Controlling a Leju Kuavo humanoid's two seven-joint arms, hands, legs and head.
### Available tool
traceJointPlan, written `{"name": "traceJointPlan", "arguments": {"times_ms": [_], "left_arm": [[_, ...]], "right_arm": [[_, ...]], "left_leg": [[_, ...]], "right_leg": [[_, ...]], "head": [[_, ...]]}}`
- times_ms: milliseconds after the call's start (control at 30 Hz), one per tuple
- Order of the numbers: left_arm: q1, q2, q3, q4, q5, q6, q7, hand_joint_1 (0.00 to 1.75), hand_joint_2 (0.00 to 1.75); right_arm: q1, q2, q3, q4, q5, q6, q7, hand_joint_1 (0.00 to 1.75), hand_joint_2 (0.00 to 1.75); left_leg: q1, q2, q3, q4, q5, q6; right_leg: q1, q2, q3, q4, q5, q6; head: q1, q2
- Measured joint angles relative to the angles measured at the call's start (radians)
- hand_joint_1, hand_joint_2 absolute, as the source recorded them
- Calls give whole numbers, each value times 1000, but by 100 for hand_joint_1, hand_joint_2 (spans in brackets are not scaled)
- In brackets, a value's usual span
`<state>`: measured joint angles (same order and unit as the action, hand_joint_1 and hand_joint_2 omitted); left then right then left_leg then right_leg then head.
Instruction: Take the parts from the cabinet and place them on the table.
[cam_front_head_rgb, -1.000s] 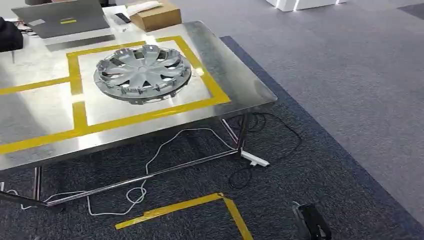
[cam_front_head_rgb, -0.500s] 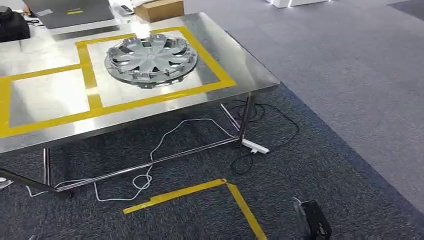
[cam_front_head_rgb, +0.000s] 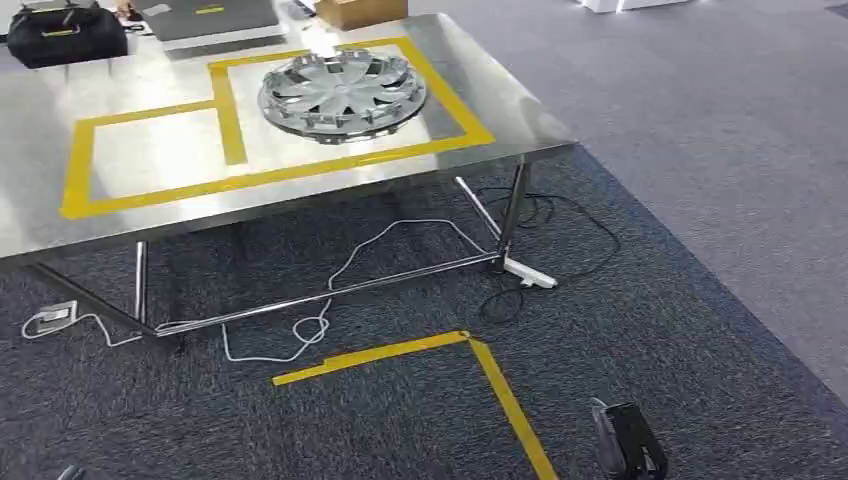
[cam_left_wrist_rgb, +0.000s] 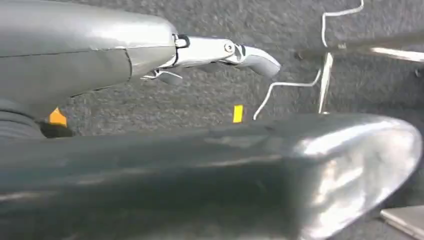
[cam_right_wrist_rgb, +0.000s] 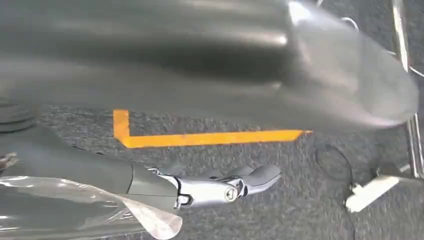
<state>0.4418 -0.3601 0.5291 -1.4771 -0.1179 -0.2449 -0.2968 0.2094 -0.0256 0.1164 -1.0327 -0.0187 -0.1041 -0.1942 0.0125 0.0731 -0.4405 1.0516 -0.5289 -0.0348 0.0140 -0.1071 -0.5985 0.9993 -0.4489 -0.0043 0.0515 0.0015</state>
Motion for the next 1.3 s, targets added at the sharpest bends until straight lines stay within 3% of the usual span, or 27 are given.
{"name": "traceJointPlan", "arguments": {"times_ms": [33,133,167,200,233,300,333,367,433,467,500,533,633,667,733,800,833,900,967,1000,1033,1067,1133,1167,1233,1267,1300], "left_arm": [[-5,0,1,0,-1,-1,0,0,0],[-3,0,2,3,-5,-4,-2,0,0],[-3,-1,4,4,-5,-3,-2,0,0],[-5,-1,5,5,-5,-2,-1,0,0],[-7,-2,7,6,-5,-2,-1,0,0],[-12,-3,7,8,-6,-4,-1,0,0],[-13,-3,7,10,-8,-5,-1,0,0],[-13,-3,7,11,-8,-6,-1,0,0],[-13,-3,8,13,-14,-9,-1,0,0],[-13,-3,7,14,-18,-9,-1,0,0],[-13,-3,7,14,-18,-10,-4,0,0],[-14,-3,6,15,-19,-11,-7,0,0],[-10,-3,10,20,-28,-13,-18,0,0],[-9,-3,13,24,-30,-16,-19,0,0],[-11,-3,13,30,-38,-20,-19,0,0],[-17,-3,13,34,-38,-24,-20,0,0],[-17,-3,12,35,-39,-25,-20,0,0],[-17,-3,13,38,-42,-25,-20,0,0],[-18,-3,13,39,-43,-27,-20,0,0],[-18,-3,13,39,-43,-28,-20,0,0],[-19,-3,13,39,-43,-30,-20,0,0],[-20,-3,12,39,-43,-30,-20,0,0],[-18,-2,12,39,-43,-30,-20,0,0],[-17,-2,13,40,-43,-30,-20,0,0],[-18,-3,13,40,-43,-30,-20,0,0],[-22,-3,14,40,-45,-29,-19,0,0],[-24,-4,14,40,-45,-29,-19,0,0]], "right_arm": [[2,0,5,-2,-3,-3,0,0,0],[-1,-6,16,-4,-6,-5,1,0,0],[-1,-12,19,-4,-8,-8,1,0,0],[2,-12,24,-4,-9,-8,2,0,0],[7,-14,26,-4,-12,-10,2,0,0],[12,-22,27,-4,-19,-16,2,0,0],[10,-24,30,-4,-23,-19,2,0,0],[9,-26,32,-4,-25,-21,2,0,0],[7,-29,37,-4,-35,-28,15,0,0],[8,-32,41,-6,-40,-31,30,0,0],[11,-37,43,-15,-43,-34,40,0,0],[16,-39,46,-25,-45,-38,44,0,0],[17,-45,56,-28,-51,-47,56,0,0],[18,-45,61,-29,-53,-50,57,0,0],[23,-48,66,-29,-56,-56,59,0,0],[30,-50,68,-29,-60,-59,59,0,0],[31,-53,71,-29,-63,-60,59,0,0],[28,-55,72,-29,-66,-62,59,0,0],[27,-56,73,-33,-70,-63,59,0,0],[28,-58,73,-38,-72,-63,59,0,0],[33,-59,74,-42,-72,-65,58,0,0],[32,-60,74,-43,-73,-66,58,0,0],[30,-61,76,-48,-73,-65,58,0,0],[30,-61,79,-51,-75,-66,58,0,0],[30,-64,81,-51,-76,-66,60,0,0],[36,-68,81,-51,-76,-68,60,0,0],[39,-70,82,-51,-76,-68,61,0,0]], "left_leg": [[-10,1,34,-71,-36,16],[-13,-27,6,-80,-23,48],[-7,-33,-6,-84,-8,58],[-7,-44,-24,-83,8,66],[-7,-53,-42,-83,21,72],[-9,-77,-77,-82,51,75],[-11,-87,-97,-81,67,74],[-11,-99,-118,-80,85,72],[-12,-123,-157,-77,115,67],[-11,-136,-172,-77,129,63],[-12,-146,-179,-75,143,59],[-19,-158,-188,-71,153,55],[-17,-196,-205,-81,198,36],[-13,-189,-214,-75,193,34],[-16,-113,-235,2,62,27],[-10,-87,-253,157,-58,17],[-7,-83,-254,221,-68,13],[-2,-79,-220,247,1,8],[-1,-55,-120,130,52,11],[-4,-5,-51,41,30,18],[-11,20,-10,-32,8,23],[-15,12,-9,-47,-6,35],[-16,-12,-23,-57,-7,40],[-11,-24,-35,-68,3,54],[-7,-40,-61,-69,26,69],[-7,-53,-82,-68,43,76],[-10,-68,-99,-68,59,79]], "right_leg": [[-1,-12,-6,7,5,7],[-5,-45,-14,6,37,24],[-9,-18,-22,12,24,33],[-14,43,-34,37,-35,43],[-16,78,-47,95,-107,48],[-16,101,-63,229,-203,52],[-16,104,-63,280,-204,52],[-16,105,-47,294,-168,50],[-16,114,34,214,-85,41],[-17,138,97,131,-76,35],[-16,195,180,26,-105,27],[-17,206,240,-72,-128,22],[-10,171,221,-77,-129,12],[-22,147,207,-77,-116,5],[-17,118,185,-76,-95,-14],[-13,79,159,-74,-75,-12],[-12,62,143,-68,-65,-10],[-13,29,109,-49,-52,-5],[-13,3,77,-24,-44,1],[-11,-7,68,-13,-41,5],[-7,-19,57,0,-39,9],[-7,-32,54,2,-31,18],[-7,-55,46,4,-18,26],[-5,-65,40,7,-15,32],[-14,54,21,47,-89,48],[-15,94,3,119,-167,51],[-15,106,-9,189,-220,51]], "head": [[1,0],[0,0],[-4,0],[0,0],[-2,0],[0,0],[0,0],[-1,0],[-1,0],[0,0],[-1,0],[2,0],[2,0],[0,0],[-10,0],[-10,0],[-9,0],[-10,0],[-9,0],[-11,0],[-10,0],[-8,0],[-10,0],[-10,0],[-7,0],[-6,0],[-6,0]]}}
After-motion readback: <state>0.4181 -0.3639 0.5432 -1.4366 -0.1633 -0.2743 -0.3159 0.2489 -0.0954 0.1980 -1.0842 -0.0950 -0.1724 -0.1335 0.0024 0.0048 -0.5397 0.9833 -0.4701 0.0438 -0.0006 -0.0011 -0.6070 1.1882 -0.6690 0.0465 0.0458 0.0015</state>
